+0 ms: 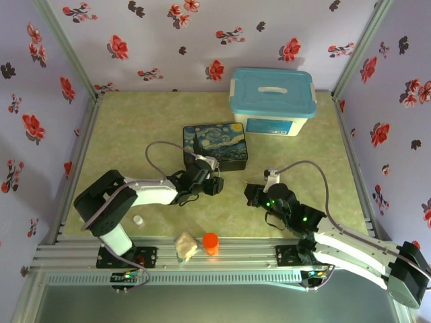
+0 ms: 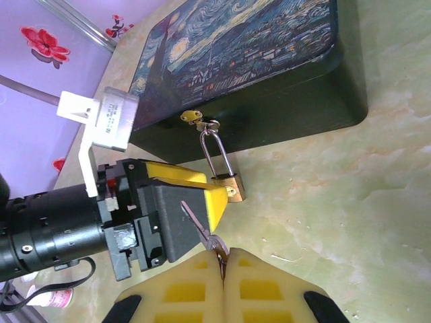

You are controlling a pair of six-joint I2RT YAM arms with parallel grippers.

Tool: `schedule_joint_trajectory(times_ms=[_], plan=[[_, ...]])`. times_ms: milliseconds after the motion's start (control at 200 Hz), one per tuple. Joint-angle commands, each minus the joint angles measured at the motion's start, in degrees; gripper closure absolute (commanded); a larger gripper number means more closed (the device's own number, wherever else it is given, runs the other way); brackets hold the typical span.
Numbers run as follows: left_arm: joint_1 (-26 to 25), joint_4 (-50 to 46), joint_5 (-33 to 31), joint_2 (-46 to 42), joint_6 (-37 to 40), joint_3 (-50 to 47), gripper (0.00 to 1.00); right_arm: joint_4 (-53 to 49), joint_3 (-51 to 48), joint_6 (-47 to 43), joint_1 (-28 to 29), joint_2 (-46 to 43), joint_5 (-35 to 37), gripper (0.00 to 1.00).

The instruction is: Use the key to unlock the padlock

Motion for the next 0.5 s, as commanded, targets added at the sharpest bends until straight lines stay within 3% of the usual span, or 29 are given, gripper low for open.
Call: schedule_joint_trajectory(times_ms=[0,495], plan=[[0.53,3.56,0.36,1.65,2.13,0.76,0.50,0.12,-0.80,0.23,-0.04,-0.41,0.50,1.00],[0.58,7.99,1.24,7.73,1.28,1.77,0.58,1.78,-2.55,1.72,0.03,0.11,0.61,1.00]])
